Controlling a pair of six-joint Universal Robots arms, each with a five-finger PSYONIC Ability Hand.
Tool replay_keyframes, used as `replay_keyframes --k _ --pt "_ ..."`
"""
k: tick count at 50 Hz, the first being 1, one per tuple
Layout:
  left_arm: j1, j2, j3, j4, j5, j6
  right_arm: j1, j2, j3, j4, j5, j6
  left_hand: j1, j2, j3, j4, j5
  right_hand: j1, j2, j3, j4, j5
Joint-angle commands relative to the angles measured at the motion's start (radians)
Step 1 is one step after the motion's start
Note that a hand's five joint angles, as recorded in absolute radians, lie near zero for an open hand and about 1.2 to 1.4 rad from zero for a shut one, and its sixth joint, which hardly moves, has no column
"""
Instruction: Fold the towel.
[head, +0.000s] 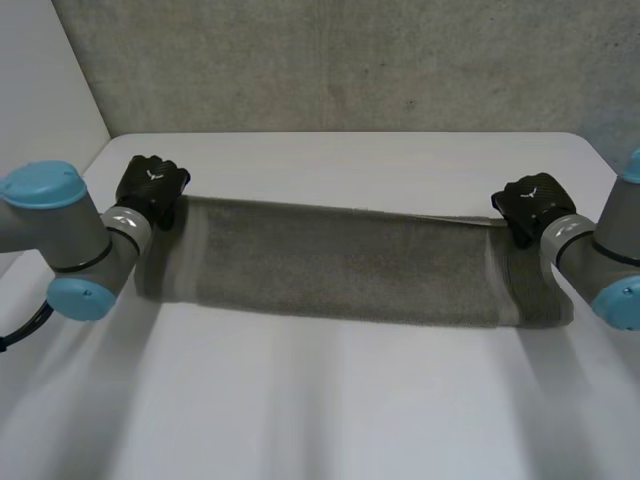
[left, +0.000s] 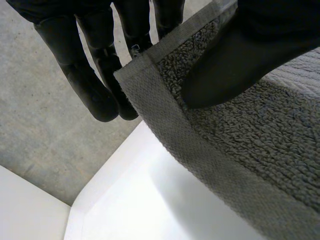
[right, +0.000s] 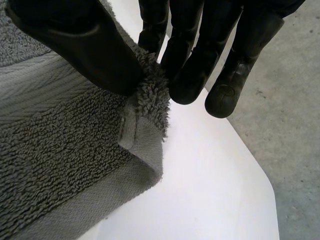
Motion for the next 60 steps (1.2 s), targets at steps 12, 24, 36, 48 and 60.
replay_keyframes --k 12,24,36,48,60 --pt "-0.05 -0.026 -0.015 0.023 -0.039 0.031 0.028 -0.002 -0.017 0.004 0.114 -0.002 -1.292 -1.337 -1.373 -1.344 -1.502 -1.167 -1.153 -1.169 -1.173 -1.174" --pt "-0.042 0.124 -0.17 0.026 -0.044 0.021 0.012 -0.244 0.129 -0.016 0.085 -0.002 -1.286 -1.332 -1.367 -1.339 -1.496 -1.167 -1.153 -1.169 -1.173 -1.174" --pt "-0.03 0.363 -0.464 0.033 0.062 -0.03 0.008 -0.378 0.455 0.039 0.032 -0.01 -1.274 -1.32 -1.356 -1.327 -1.485 -0.81 -0.796 -0.813 -0.816 -0.818" --pt "0.004 0.495 -0.646 0.126 0.084 -0.262 -0.081 -0.358 0.581 -0.028 -0.017 -0.013 -1.277 -1.323 -1.359 -1.33 -1.487 -0.81 -0.796 -0.813 -0.816 -0.818" --pt "0.011 0.494 -0.661 0.175 0.084 -0.279 -0.109 -0.27 0.529 -0.054 -0.016 -0.014 -1.28 -1.326 -1.362 -1.333 -1.49 0.055 0.069 0.052 0.049 0.047"
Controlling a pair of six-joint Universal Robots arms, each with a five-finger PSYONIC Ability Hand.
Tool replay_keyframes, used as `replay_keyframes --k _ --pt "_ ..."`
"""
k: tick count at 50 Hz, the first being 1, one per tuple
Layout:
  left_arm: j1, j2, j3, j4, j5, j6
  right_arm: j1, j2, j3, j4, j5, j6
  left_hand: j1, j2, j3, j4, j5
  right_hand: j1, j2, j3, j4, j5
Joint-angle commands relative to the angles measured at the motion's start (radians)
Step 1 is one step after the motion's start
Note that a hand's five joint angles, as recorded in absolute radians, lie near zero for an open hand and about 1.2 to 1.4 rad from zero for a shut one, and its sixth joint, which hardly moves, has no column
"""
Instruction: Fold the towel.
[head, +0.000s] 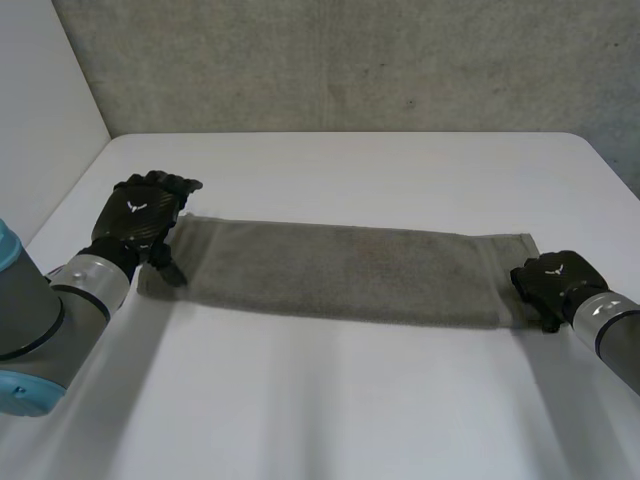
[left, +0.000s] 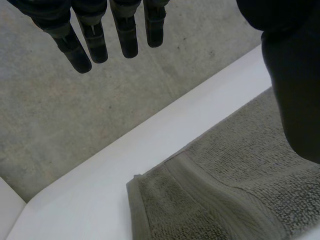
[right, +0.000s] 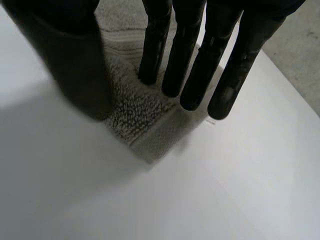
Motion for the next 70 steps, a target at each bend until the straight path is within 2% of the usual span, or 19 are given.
replay_keyframes --k 1,8,13,15,21,25,33,38,44,46,47,48,50,51,52,55,61,67,70 --pt "0.004 -0.007 0.002 0.009 -0.001 0.004 -0.023 0.03 -0.038 -0.042 0.016 0.0 -0.088 -0.073 -0.064 -0.078 -0.211 0.42 0.41 0.421 0.421 0.431" --pt "0.002 -0.007 0.001 0.009 -0.001 0.004 -0.085 0.015 -0.063 -0.059 0.02 -0.011 -0.091 -0.076 -0.067 -0.081 -0.214 0.42 0.41 0.421 0.421 0.431" --pt "0.005 -0.007 0.001 0.007 -0.002 0.004 -0.152 0.021 -0.104 -0.053 0.03 -0.115 -0.091 -0.076 -0.067 -0.081 -0.214 0.42 0.41 0.421 0.421 0.431" --pt "0.007 -0.004 0.001 0.007 -0.004 0.004 -0.212 0.03 -0.157 -0.053 0.071 -0.239 -0.091 -0.076 -0.067 -0.081 -0.214 0.42 0.41 0.421 0.421 0.431" --pt "0.008 0.003 0.002 0.007 -0.005 0.004 -0.226 0.041 -0.309 -0.042 0.169 -0.35 -0.094 -0.079 -0.07 -0.084 -0.217 0.42 0.41 0.421 0.421 0.431" --pt "0.007 0.008 0.002 0.009 -0.005 0.004 -0.134 0.033 -0.366 -0.034 0.174 -0.3 -0.094 -0.079 -0.07 -0.084 -0.217 0.42 0.41 0.421 0.421 0.431" --pt "0.004 0.007 0.001 0.009 -0.007 0.004 0.31 -0.004 -0.457 -0.056 0.143 -0.182 -0.094 -0.079 -0.07 -0.084 -0.217 0.42 0.41 0.421 0.421 0.431" --pt "0.005 0.005 0.001 0.009 -0.009 0.004 0.568 0.12 -0.472 -0.096 0.117 -0.185 -0.094 -0.079 -0.07 -0.084 -0.217 0.42 0.41 0.421 0.421 0.431" --pt "-0.001 0.002 -0.001 0.009 -0.007 0.004 0.69 0.234 -0.465 -0.1 0.108 -0.186 -0.094 -0.079 -0.07 -0.084 -0.217 0.42 0.41 0.421 0.421 0.431" --pt "-0.001 0.0 -0.001 0.009 -0.007 0.004 0.691 0.248 -0.466 -0.1 0.108 -0.185 -0.094 -0.079 -0.07 -0.084 -0.217 0.418 0.408 0.419 0.419 0.429" --pt "-0.003 0.0 -0.001 0.009 -0.007 0.004 0.69 0.257 -0.463 -0.099 0.108 -0.178 -0.094 -0.079 -0.07 -0.084 -0.217 -0.012 -0.022 -0.011 -0.011 -0.001" --pt "-0.003 0.0 -0.001 0.009 -0.007 0.004 0.69 0.257 -0.463 -0.099 0.108 -0.178 -0.094 -0.079 -0.07 -0.084 -0.217 -0.016 -0.026 -0.015 -0.016 -0.006" --pt "-0.004 -0.003 -0.003 0.009 -0.007 0.004 0.684 0.254 -0.446 -0.099 0.111 -0.169 -0.094 -0.079 -0.07 -0.084 -0.217 -0.612 -0.622 -0.611 -0.612 -0.602" --pt "-0.004 -0.003 -0.003 0.009 -0.007 0.004 0.684 0.254 -0.446 -0.099 0.111 -0.169 -0.094 -0.079 -0.07 -0.084 -0.217 -0.615 -0.625 -0.614 -0.614 -0.604" --pt "-0.006 -0.004 -0.006 0.009 -0.007 0.004 0.684 0.245 -0.432 -0.099 0.109 -0.154 -0.094 -0.079 -0.07 -0.084 -0.217 -0.802 -0.812 -0.801 -0.801 -0.791" --pt "-0.006 -0.004 -0.007 0.013 -0.005 0.004 0.647 0.181 -0.397 -0.091 0.109 -0.079 -0.097 -0.082 -0.073 -0.087 -0.22 -0.802 -0.812 -0.801 -0.801 -0.791" --pt "-0.007 -0.007 -0.007 0.013 -0.005 0.004 0.411 -0.007 -0.224 -0.085 0.103 0.148 -0.097 -0.082 -0.073 -0.087 -0.22 -0.802 -0.812 -0.801 -0.801 -0.791" --pt "-0.007 -0.009 -0.007 0.013 -0.005 0.006 0.331 -0.039 -0.112 -0.071 0.096 0.148 -0.097 -0.082 -0.073 -0.087 -0.22 -0.802 -0.812 -0.801 -0.801 -0.791" --pt "-0.009 -0.01 -0.007 0.013 -0.005 0.007 0.266 -0.042 -0.038 -0.067 0.065 0.13 -0.097 -0.082 -0.073 -0.087 -0.22 -0.639 -0.649 -0.638 -0.638 -0.628"
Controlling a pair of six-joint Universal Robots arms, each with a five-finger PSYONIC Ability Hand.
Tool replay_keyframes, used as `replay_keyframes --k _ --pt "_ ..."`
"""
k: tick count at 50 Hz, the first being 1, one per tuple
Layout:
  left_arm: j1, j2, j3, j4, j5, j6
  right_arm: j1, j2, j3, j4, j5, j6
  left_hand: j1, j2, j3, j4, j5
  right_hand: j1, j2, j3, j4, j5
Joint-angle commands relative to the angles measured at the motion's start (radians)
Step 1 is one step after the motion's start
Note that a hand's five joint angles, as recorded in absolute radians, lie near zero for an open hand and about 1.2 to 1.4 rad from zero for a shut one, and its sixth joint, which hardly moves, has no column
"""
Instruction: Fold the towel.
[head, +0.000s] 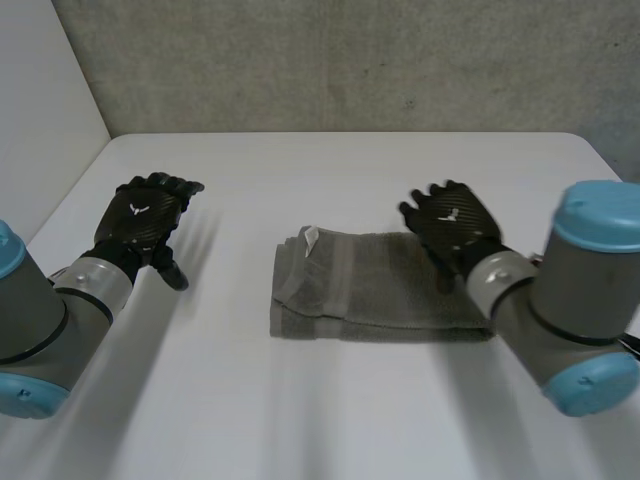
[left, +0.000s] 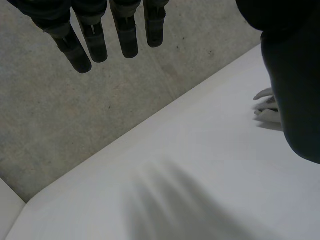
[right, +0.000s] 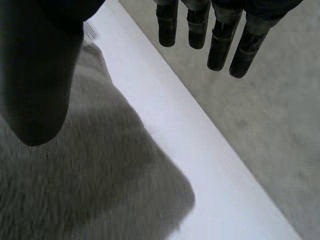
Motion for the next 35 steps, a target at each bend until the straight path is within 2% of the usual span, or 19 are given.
replay_keyframes --k 1,5,6,8,11,13,14,15,20,23,24,25,27,28,30,31,33,35 --pt "-0.002 -0.005 -0.001 0.0 0.0 0.003 -0.143 -0.021 0.178 0.014 -0.059 -0.029 -0.092 -0.082 -0.065 -0.087 -0.218 0.2 0.181 0.183 0.172 0.2" --pt "-0.003 -0.011 -0.002 0.0 0.0 0.006 -0.185 -0.013 0.23 0.014 -0.113 -0.042 -0.089 -0.079 -0.062 -0.084 -0.215 0.412 0.392 0.395 0.384 0.412" --pt "-0.003 -0.011 -0.002 0.0 0.0 0.006 -0.185 -0.013 0.23 0.014 -0.113 -0.042 -0.089 -0.079 -0.062 -0.084 -0.215 0.413 0.393 0.395 0.385 0.412" --pt "-0.003 -0.015 -0.008 0.0 0.001 0.008 -0.196 -0.007 0.232 0.014 -0.113 -0.043 -0.089 -0.079 -0.062 -0.084 -0.215 0.605 0.586 0.588 0.578 0.605" --pt "-0.005 -0.015 -0.008 0.0 0.0 0.009 -0.199 -0.005 0.227 0.016 -0.107 -0.046 -0.089 -0.079 -0.062 -0.084 -0.215 0.683 0.663 0.665 0.655 0.682" --pt "-0.011 -0.014 -0.009 0.0 0.0 0.009 -0.199 -0.001 0.212 0.016 -0.096 -0.059 -0.092 -0.082 -0.065 -0.087 -0.218 1.047 1.028 1.03 1.02 1.047" --pt "-0.011 -0.014 -0.009 0.0 0.0 0.009 -0.199 -0.001 0.212 0.016 -0.096 -0.059 -0.092 -0.082 -0.065 -0.087 -0.218 1.05 1.03 1.032 1.022 1.049" --pt "-0.012 -0.014 -0.009 0.0 0.0 0.009 -0.194 0.002 0.203 0.013 -0.087 -0.069 -0.092 -0.082 -0.065 -0.087 -0.218 1.165 1.145 1.147 1.137 1.164" --pt "-0.014 -0.012 -0.008 0.0 -0.002 0.009 -0.185 -0.016 0.16 0.004 -0.056 -0.092 -0.092 -0.082 -0.065 -0.087 -0.218 1.166 1.147 1.149 1.138 1.166" --pt "-0.015 -0.006 -0.002 0.0 -0.003 0.009 -0.134 -0.035 0.097 0.013 -0.048 -0.111 -0.092 -0.082 -0.065 -0.087 -0.218 1.166 1.147 1.149 1.138 1.166" --pt "-0.015 0.0 0.003 -0.002 -0.005 0.009 -0.074 -0.039 0.056 0.011 -0.047 -0.117 -0.092 -0.082 -0.065 -0.087 -0.218 1.166 1.147 1.149 1.138 1.166" --pt "-0.015 0.0 0.003 -0.002 -0.005 0.009 -0.073 -0.039 0.056 0.011 -0.047 -0.117 -0.092 -0.082 -0.065 -0.087 -0.218 1.166 1.147 1.149 1.138 1.166" --pt "-0.019 0.007 0.012 -0.003 -0.006 0.008 0.064 -0.027 -0.041 0.017 -0.044 -0.117 -0.092 -0.082 -0.065 -0.087 -0.218 1.166 1.147 1.149 1.138 1.166" --pt "-0.019 0.008 0.012 -0.003 -0.006 0.008 0.065 -0.027 -0.041 0.017 -0.044 -0.117 -0.092 -0.082 -0.065 -0.087 -0.218 1.166 1.147 1.149 1.138 1.166" --pt "-0.028 0.027 0.018 -0.002 -0.008 0.006 0.17 0.034 -0.137 0.03 -0.047 -0.128 -0.092 -0.082 -0.065 -0.087 -0.218 1.166 1.147 1.149 1.138 1.166" --pt "-0.028 0.027 0.018 -0.002 -0.008 0.006 0.171 0.034 -0.138 0.03 -0.047 -0.128 -0.092 -0.082 -0.065 -0.087 -0.218 1.166 1.147 1.149 1.138 1.166" --pt "-0.031 0.053 0.028 -0.002 -0.011 -0.002 0.261 0.132 -0.241 0.048 -0.062 -0.135 -0.092 -0.082 -0.065 -0.087 -0.218 1.166 1.147 1.149 1.138 1.166" --pt "-0.031 0.061 0.031 -0.002 -0.011 -0.002 0.309 0.172 -0.281 0.054 -0.07 -0.141 -0.092 -0.082 -0.065 -0.087 -0.218 1.166 1.147 1.149 1.138 1.166"
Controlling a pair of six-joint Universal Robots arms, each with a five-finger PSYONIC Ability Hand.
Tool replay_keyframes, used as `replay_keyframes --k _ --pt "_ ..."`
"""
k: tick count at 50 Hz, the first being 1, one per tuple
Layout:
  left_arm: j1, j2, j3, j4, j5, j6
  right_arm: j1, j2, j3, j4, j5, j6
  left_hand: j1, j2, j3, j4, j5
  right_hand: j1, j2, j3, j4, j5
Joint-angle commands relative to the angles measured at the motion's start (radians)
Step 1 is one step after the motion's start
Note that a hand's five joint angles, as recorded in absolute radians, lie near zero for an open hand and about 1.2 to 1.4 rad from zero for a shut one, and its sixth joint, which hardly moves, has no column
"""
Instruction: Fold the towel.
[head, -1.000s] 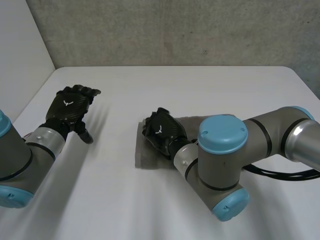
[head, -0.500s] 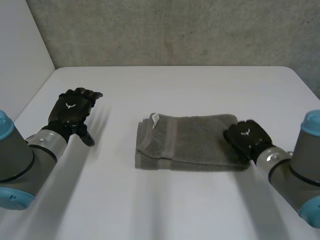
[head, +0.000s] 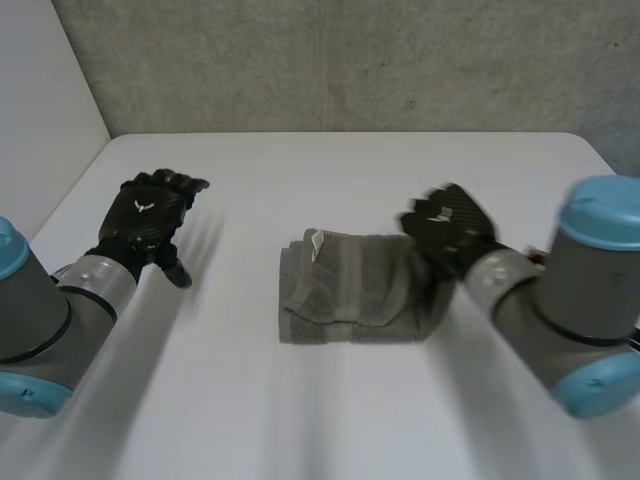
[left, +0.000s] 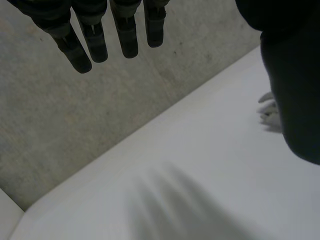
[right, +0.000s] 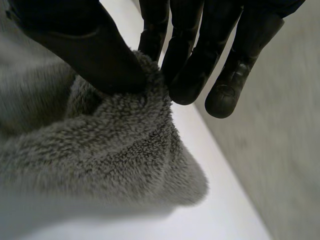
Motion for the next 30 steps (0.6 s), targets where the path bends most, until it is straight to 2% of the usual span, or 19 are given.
replay_keyframes --k 1,3,6,10,11,12,14,15,17,18,19,20,22,23,25,27,30 --pt "-0.01 0.048 0.019 0.0 -0.004 -0.009 0.251 0.176 -0.236 0.035 -0.025 -0.022 -0.092 -0.082 -0.065 -0.087 -0.218 0.079 0.098 0.057 0.051 0.058" --pt "-0.012 0.058 0.028 0.0 -0.007 -0.012 0.315 0.252 -0.294 0.059 -0.045 -0.034 -0.089 -0.079 -0.062 -0.084 -0.215 0.079 0.098 0.057 0.051 0.058" --pt "-0.018 0.067 0.033 0.002 -0.016 -0.022 0.345 0.32 -0.318 0.096 -0.06 -0.056 -0.086 -0.076 -0.059 -0.081 -0.212 0.079 0.098 0.057 0.051 0.058" --pt "-0.041 0.068 0.046 0.002 -0.039 -0.056 0.345 0.342 -0.319 0.124 -0.045 -0.071 -0.086 -0.076 -0.059 -0.081 -0.212 0.079 0.098 0.057 0.051 0.058" --pt "-0.054 0.068 0.056 0.001 -0.05 -0.077 0.337 0.337 -0.318 0.127 -0.029 -0.063 -0.086 -0.076 -0.059 -0.081 -0.212 -0.04 -0.021 -0.061 -0.067 -0.061" --pt "-0.055 0.068 0.056 0.0 -0.05 -0.078 0.337 0.337 -0.318 0.127 -0.029 -0.063 -0.086 -0.076 -0.059 -0.081 -0.212 -0.041 -0.022 -0.062 -0.068 -0.062" --pt "-0.082 0.067 0.077 0.0 -0.07 -0.122 0.323 0.296 -0.287 0.116 0.0 -0.027 -0.083 -0.073 -0.056 -0.078 -0.209 -1.096 -1.077 -1.117 -1.123 -1.117" --pt "-0.082 0.067 0.077 0.0 -0.07 -0.122 0.323 0.296 -0.287 0.116 0.0 -0.027 -0.083 -0.073 -0.056 -0.078 -0.209 -1.101 -1.082 -1.122 -1.128 -1.122" --pt "-0.111 0.067 0.103 0.0 -0.093 -0.171 0.299 0.178 -0.223 0.093 0.0 0.071 -0.077 -0.067 -0.05 -0.072 -0.203 -1.143 -1.124 -1.165 -1.171 -1.164" --pt "-0.111 0.067 0.103 0.0 -0.093 -0.171 0.299 0.178 -0.223 0.093 0.0 0.072 -0.077 -0.067 -0.05 -0.072 -0.203 -1.143 -1.124 -1.165 -1.171 -1.164" --pt "-0.111 0.067 0.103 0.0 -0.093 -0.171 0.273 0.118 -0.188 0.075 -0.003 0.129 -0.077 -0.067 -0.05 -0.072 -0.203 -1.143 -1.124 -1.165 -1.171 -1.164" --pt "-0.133 0.062 0.12 -0.004 -0.111 -0.2 0.273 0.118 -0.187 0.075 -0.003 0.13 -0.074 -0.064 -0.048 -0.069 -0.2 -1.143 -1.124 -1.165 -1.171 -1.164" --pt "-0.159 0.056 0.142 -0.009 -0.138 -0.231 0.212 0.012 -0.115 0.04 -0.011 0.246 -0.074 -0.064 -0.047 -0.069 -0.2 -1.143 -1.124 -1.165 -1.171 -1.164" --pt "-0.182 0.05 0.16 -0.01 -0.162 -0.255 0.211 0.012 -0.115 0.04 -0.011 0.246 -0.071 -0.061 -0.045 -0.067 -0.197 -1.143 -1.124 -1.165 -1.171 -1.164" --pt "-0.203 0.038 0.177 -0.012 -0.184 -0.279 0.156 -0.063 -0.062 0.021 -0.015 0.352 -0.069 -0.058 -0.042 -0.064 -0.194 -1.143 -1.124 -1.165 -1.171 -1.164" --pt "-0.258 -0.007 0.214 -0.03 -0.222 -0.317 0.124 -0.083 -0.046 0.021 -0.015 0.393 -0.063 -0.052 -0.036 -0.058 -0.188 -1.143 -1.124 -1.165 -1.171 -1.164" --pt "-0.288 -0.033 0.232 -0.052 -0.237 -0.329 0.089 -0.089 -0.038 0.027 -0.011 0.421 -0.057 -0.047 -0.03 -0.052 -0.183 -1.143 -1.124 -1.165 -1.171 -1.164"
